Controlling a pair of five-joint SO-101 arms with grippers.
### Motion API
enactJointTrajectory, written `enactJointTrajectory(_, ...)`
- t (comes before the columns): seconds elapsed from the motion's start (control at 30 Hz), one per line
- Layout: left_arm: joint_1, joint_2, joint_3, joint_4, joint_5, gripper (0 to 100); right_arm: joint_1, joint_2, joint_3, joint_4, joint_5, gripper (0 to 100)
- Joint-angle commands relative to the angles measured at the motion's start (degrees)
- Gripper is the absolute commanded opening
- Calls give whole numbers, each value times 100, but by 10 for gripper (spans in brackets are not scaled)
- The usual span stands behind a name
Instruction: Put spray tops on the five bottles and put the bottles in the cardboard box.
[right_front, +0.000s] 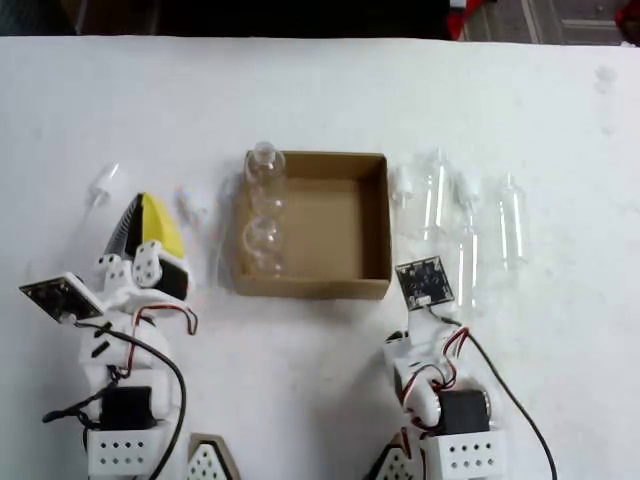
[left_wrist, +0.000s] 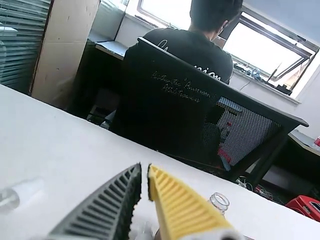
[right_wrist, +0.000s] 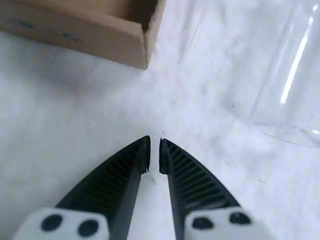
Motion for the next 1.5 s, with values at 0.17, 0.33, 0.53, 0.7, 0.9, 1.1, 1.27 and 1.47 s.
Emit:
enactJointTrajectory(0.17, -4, -84, -18, -123, -53, 28, 31, -40, 53, 48, 53, 18)
enactJointTrajectory(0.33, -4, -84, -18, -123, -53, 28, 31, -40, 53, 48, 53, 18)
enactJointTrajectory(0.53, -48, -101, -35, -123, -44, 28, 31, -40, 53, 48, 53, 18)
enactJointTrajectory(0.7, -48, -101, -123, -123, -53, 28, 31, -40, 53, 48, 53, 18)
enactJointTrajectory(0.9, -321, -101, -589, 176, -53, 28, 22, -40, 53, 48, 62, 18)
enactJointTrajectory(1.1, -857, -101, -2198, 1987, -985, 30, 22, -40, 53, 48, 62, 18)
enactJointTrajectory(1.27, -910, -101, -2760, 3174, -3253, 28, 22, -40, 53, 48, 62, 20)
enactJointTrajectory(1.47, -875, -101, -2585, 3543, -3789, 28, 22, -40, 53, 48, 62, 19)
